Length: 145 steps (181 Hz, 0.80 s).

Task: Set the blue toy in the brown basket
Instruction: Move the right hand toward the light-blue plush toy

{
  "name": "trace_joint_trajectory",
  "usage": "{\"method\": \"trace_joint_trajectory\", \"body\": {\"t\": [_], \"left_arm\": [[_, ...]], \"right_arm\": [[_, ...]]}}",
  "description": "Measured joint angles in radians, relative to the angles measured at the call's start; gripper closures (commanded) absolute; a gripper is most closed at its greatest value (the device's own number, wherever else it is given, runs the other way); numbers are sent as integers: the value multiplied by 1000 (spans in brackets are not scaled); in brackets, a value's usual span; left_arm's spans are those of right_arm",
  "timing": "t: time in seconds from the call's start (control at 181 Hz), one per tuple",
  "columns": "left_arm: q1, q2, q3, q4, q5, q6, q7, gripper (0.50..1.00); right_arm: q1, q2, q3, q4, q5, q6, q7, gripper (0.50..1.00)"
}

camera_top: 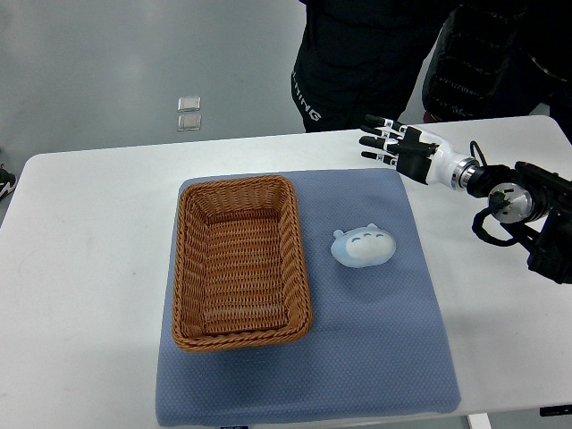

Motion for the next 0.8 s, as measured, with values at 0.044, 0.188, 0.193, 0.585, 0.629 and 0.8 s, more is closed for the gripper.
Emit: {"method": "trace_joint_trajectory", "body": {"t": [0.044, 0.188, 0.193, 0.585, 0.629, 0.8], "left_arm": [[0, 0, 0, 0, 0, 0, 0, 500], [0, 0, 0, -1, 0, 3, -1, 500], [0, 0, 0, -1, 0, 3, -1, 500], [-14, 0, 3, 2, 0, 6, -1, 500], [-14, 0, 3, 2, 0, 6, -1, 500], [-14, 0, 3, 1, 0, 6, -1, 500]], "right_arm": [[0, 0, 0, 0, 0, 0, 0, 587], [0, -1, -1, 0, 0, 15, 0, 587], [0, -1, -1, 0, -1, 15, 0, 587], [3, -16, -2, 24, -68, 79, 6, 587], [3, -21, -1, 34, -83, 99, 8, 587], [3, -67, 2, 85, -176, 158, 14, 587]]}}
